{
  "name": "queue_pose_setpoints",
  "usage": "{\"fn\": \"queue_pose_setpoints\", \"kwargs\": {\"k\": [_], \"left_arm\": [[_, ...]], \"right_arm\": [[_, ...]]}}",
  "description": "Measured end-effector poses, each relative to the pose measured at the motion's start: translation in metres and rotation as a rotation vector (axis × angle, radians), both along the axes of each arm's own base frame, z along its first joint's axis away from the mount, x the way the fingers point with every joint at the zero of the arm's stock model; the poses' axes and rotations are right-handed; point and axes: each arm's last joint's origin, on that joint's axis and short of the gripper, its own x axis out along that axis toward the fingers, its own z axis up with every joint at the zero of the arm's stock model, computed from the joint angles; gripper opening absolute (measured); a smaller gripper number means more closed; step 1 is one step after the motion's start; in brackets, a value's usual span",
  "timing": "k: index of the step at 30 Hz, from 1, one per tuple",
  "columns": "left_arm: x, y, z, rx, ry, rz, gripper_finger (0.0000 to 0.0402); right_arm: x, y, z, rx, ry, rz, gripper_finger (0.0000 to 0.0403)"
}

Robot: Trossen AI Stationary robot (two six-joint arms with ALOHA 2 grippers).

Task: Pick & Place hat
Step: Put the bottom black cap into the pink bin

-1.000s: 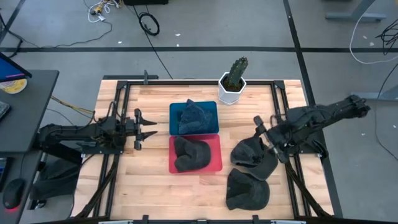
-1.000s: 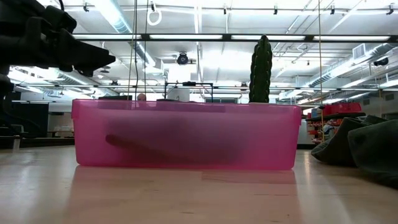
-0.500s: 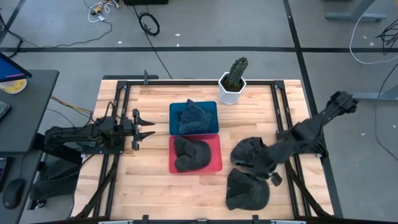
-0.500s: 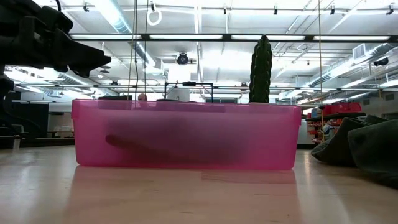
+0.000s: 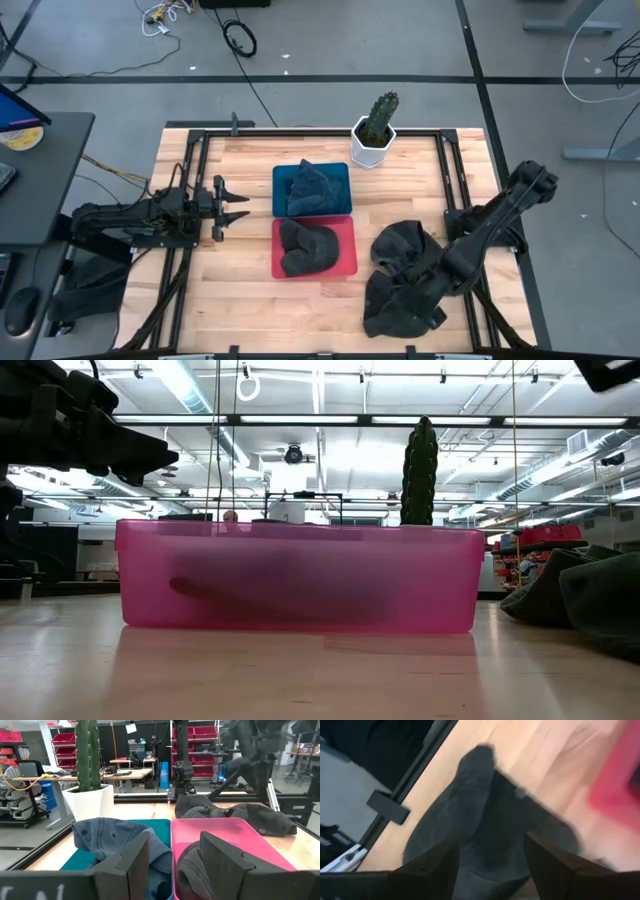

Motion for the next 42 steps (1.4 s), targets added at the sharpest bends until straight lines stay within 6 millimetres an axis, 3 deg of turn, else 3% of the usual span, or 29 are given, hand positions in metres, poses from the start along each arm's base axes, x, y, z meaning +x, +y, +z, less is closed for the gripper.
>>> {"fn": "queue_pose_setpoints", "kwargs": {"k": [11,18,21,24,28,35,42], "left_arm": [[0.0,0.0,0.0,0.001,-0.001,0.0,0.0179],[0.0,0.0,0.0,0.001,-0.002,0.0,0.0179],[0.0,0.0,0.0,0.001,-0.002,0.0,0.0179],[0.0,0.0,0.0,0.001,-0.002,0.0,0.0179],[0.0,0.0,0.0,0.002,-0.002,0.0,0.0179],[0.0,0.0,0.0,0.002,-0.003,0.0,0.0179],[0.0,0.0,0.0,0.002,-0.002,0.0,0.0179]], "right_arm": [[-0.002,0.03,-0.047,-0.069,0.165,0.03,0.022],[0.002,0.038,-0.077,-0.14,0.238,0.052,0.0218],[0.004,0.038,-0.083,-0.134,0.267,0.065,0.0199],[0.006,0.036,-0.082,-0.108,0.289,0.067,0.0142],[0.006,0.032,-0.076,-0.06,0.321,0.107,0.0024],[0.014,0.025,-0.054,-0.169,0.249,0.209,0.0006],[0.046,0.018,-0.013,-0.23,0.077,0.301,0.0003]]}}
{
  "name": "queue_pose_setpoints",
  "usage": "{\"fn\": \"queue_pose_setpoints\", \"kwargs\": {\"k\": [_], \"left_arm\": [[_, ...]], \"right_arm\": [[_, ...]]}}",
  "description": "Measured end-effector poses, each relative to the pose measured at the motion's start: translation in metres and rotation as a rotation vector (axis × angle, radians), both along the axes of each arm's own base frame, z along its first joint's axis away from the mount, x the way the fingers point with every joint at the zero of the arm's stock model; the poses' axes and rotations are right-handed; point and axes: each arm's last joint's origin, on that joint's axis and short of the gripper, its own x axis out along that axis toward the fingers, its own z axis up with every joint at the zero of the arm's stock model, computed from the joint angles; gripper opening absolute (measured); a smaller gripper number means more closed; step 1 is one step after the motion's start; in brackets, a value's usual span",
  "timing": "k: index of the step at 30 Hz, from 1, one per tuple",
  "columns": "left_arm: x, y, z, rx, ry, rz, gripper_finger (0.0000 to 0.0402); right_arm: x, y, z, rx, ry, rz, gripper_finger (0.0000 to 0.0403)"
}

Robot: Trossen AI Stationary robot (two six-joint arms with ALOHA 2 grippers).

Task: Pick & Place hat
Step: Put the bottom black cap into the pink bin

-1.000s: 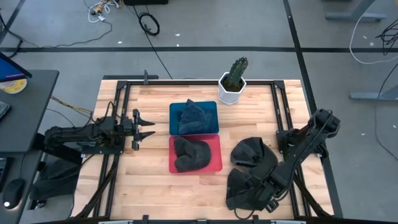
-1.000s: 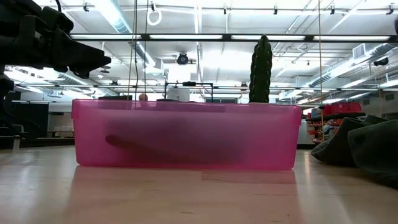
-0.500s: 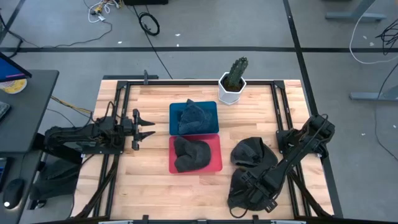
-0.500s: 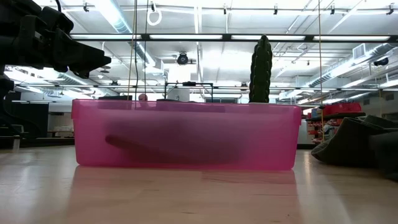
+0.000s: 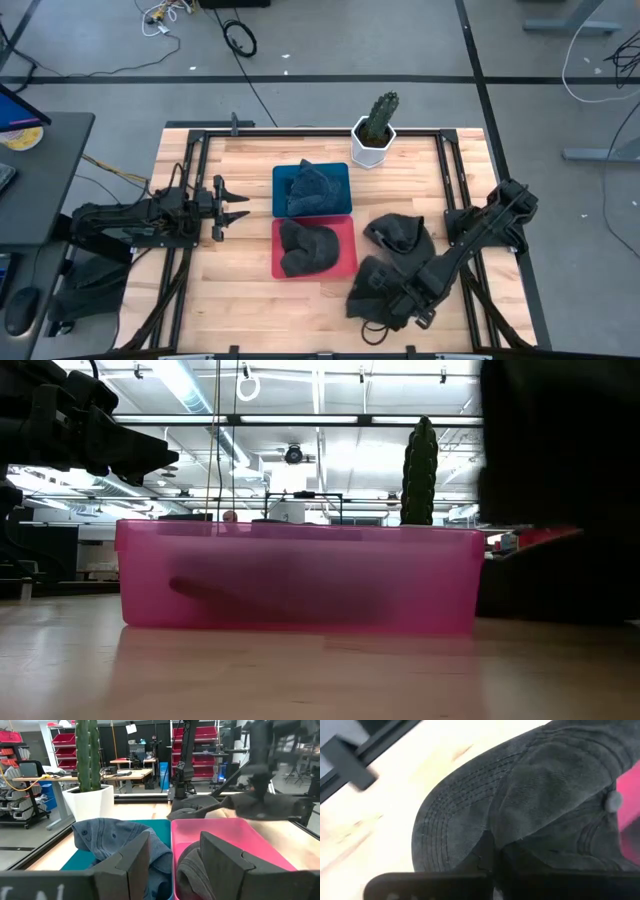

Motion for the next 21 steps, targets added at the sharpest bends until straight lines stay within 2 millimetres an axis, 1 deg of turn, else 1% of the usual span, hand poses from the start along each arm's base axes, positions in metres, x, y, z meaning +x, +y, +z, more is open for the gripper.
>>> {"fn": "queue_pose_setpoints", "kwargs": {"k": [5,8,15,21], "left_arm": [[0.0,0.0,0.0,0.0,0.0,0.0,0.0179],[0.0,0.0,0.0,0.0,0.0,0.0,0.0179],[0.0,0.0,0.0,0.0,0.0,0.0,0.0179],[0.0,0.0,0.0,0.0,0.0,0.0,0.0179]], "right_arm": [[0.023,-0.011,0.028,0.0,-0.121,0.086,0.0002],[0.036,-0.024,0.037,-0.072,-0.194,0.131,0.0001],[0.065,-0.062,0.042,-0.234,-0.302,0.302,0.0001],[0.084,-0.102,0.043,-0.326,-0.326,0.397,0.0]]}}
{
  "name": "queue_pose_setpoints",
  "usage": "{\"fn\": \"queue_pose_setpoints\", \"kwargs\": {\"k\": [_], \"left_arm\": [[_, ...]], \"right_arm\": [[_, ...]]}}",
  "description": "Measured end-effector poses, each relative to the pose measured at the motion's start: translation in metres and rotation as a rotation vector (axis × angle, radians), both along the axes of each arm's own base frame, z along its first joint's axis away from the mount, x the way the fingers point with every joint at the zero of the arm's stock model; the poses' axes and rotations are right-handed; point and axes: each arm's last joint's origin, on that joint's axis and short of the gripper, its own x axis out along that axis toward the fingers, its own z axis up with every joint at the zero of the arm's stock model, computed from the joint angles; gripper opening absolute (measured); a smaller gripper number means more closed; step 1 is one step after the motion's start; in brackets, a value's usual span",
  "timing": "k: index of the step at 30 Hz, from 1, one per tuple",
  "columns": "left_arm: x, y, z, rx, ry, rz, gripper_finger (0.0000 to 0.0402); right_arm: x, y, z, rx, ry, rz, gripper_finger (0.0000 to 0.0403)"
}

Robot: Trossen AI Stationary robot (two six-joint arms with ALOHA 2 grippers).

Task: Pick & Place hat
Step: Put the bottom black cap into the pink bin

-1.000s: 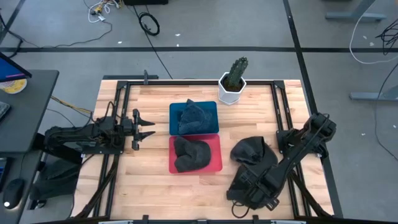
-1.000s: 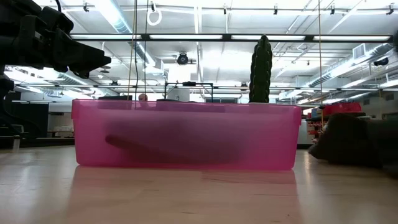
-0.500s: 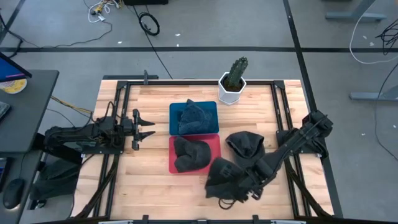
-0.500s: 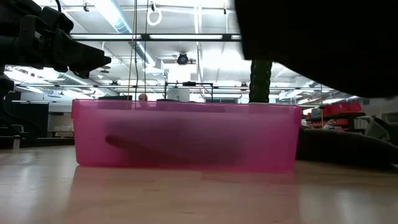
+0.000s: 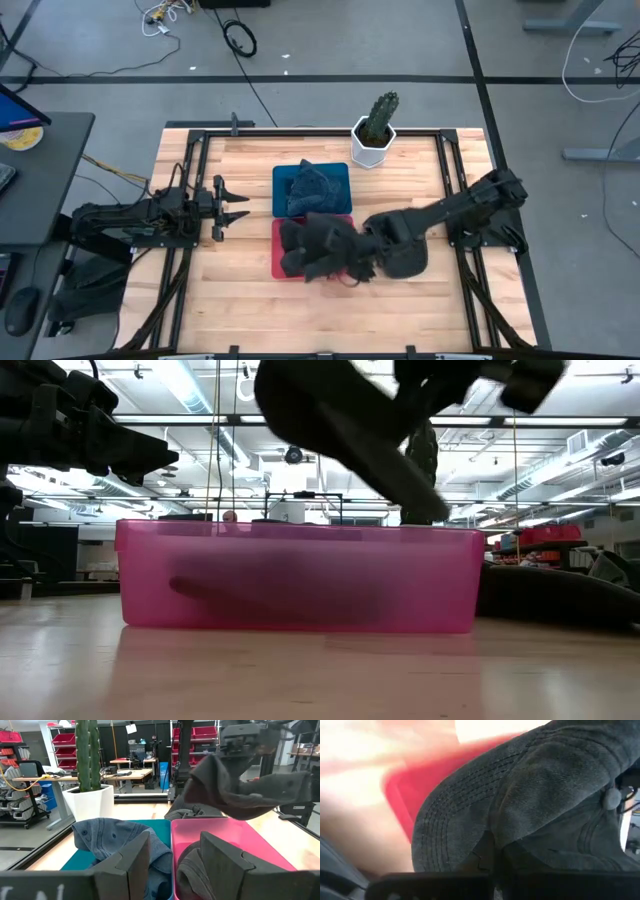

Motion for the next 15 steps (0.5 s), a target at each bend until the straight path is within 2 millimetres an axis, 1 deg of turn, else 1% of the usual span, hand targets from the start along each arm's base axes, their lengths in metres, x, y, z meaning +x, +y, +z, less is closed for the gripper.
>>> {"fn": "queue_pose_setpoints", "kwargs": {"k": [3,7,10,15], "left_arm": [[0.0,0.0,0.0,0.0,0.0,0.0,0.0179],[0.0,0.0,0.0,0.0,0.0,0.0,0.0179],[0.0,0.0,0.0,0.0,-0.001,0.0,0.0179],[0.0,0.0,0.0,0.0,-0.004,0.001,0.0179]], "right_arm": [[0.008,-0.015,-0.002,-0.036,-0.007,0.021,0.0],[0.015,-0.028,-0.005,0.007,0.004,0.032,0.0],[0.016,-0.031,-0.017,0.011,0.036,0.066,0.0],[0.017,-0.031,-0.046,0.004,0.108,0.073,0.0]]}}
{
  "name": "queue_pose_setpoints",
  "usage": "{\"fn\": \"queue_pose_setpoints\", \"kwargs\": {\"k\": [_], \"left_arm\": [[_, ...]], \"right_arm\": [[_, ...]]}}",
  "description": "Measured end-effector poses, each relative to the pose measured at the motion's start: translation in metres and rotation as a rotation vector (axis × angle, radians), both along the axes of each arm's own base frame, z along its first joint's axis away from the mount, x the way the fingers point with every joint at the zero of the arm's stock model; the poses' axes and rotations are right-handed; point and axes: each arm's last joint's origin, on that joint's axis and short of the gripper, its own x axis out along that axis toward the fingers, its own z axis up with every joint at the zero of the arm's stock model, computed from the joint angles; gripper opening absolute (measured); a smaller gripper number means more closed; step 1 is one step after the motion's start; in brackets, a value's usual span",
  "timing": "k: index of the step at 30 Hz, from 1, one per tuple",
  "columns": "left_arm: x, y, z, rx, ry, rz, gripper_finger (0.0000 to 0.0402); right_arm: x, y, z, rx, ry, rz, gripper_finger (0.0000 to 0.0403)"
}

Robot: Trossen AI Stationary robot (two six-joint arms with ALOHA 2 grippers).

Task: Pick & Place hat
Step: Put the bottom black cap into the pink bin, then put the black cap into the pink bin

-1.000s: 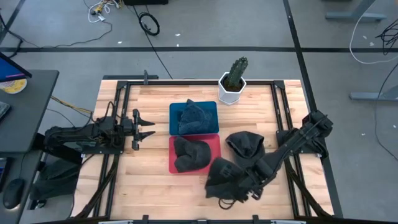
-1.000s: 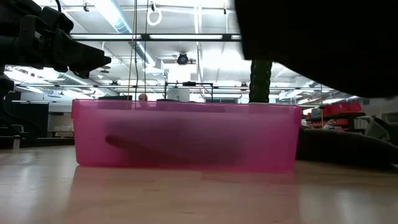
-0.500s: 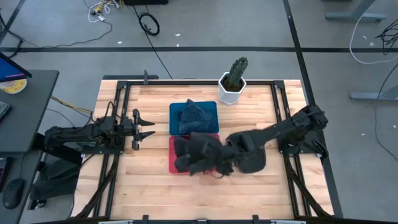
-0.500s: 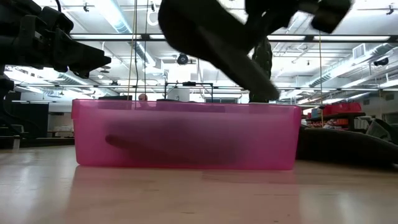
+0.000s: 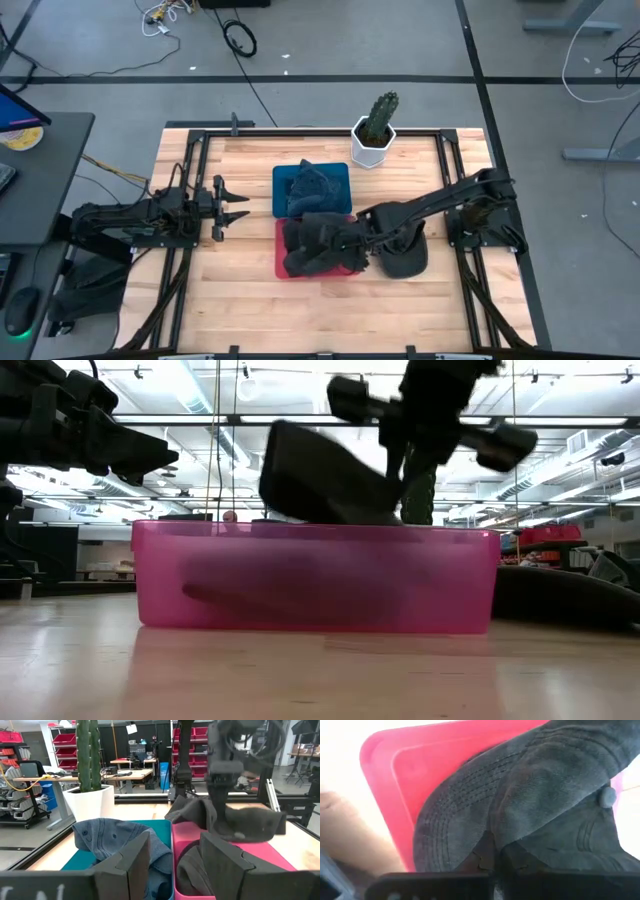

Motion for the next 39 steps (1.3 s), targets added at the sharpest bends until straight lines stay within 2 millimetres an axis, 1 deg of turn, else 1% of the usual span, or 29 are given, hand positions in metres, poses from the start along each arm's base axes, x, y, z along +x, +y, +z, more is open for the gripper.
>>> {"fn": "queue_pose_setpoints", "kwargs": {"k": [4,9,11,15,21,25,30,34,39], "left_arm": [[0.0,0.0,0.0,0.0,-0.004,0.0,0.0179],[0.0,0.0,0.001,0.0,-0.012,-0.001,0.0179],[0.0,0.0,0.001,0.0,-0.013,0.0,0.0179],[0.0,0.0,0.002,0.0,-0.016,0.0,0.0179],[0.0,0.0,0.002,0.001,-0.017,-0.001,0.0179],[0.0,0.0,0.002,0.0,-0.017,-0.001,0.0179],[0.0,0.0,0.002,0.0,-0.018,-0.001,0.0179],[0.0,0.0,0.002,0.001,-0.018,-0.001,0.0179],[0.0,0.0,0.002,0.0,-0.018,-0.001,0.0179]], "right_arm": [[0.004,0.001,-0.018,0.006,-0.01,-0.007,0.0006],[0.01,0.002,-0.03,0.015,-0.078,-0.017,0.0034],[0.012,0.003,-0.031,0.015,-0.113,-0.021,0.0047],[0.013,0.004,-0.031,0.003,-0.126,-0.024,0.0079],[0.01,0.006,-0.027,-0.004,-0.14,-0.081,0.0138],[0.006,0.011,-0.018,-0.043,-0.177,-0.116,0.0175],[-0.006,0.02,0.002,0.014,-0.217,-0.17,0.0204],[-0.02,0.024,0.021,0.071,-0.256,-0.307,0.0212],[-0.04,0.024,0.042,0.174,-0.258,-0.516,0.021]]}}
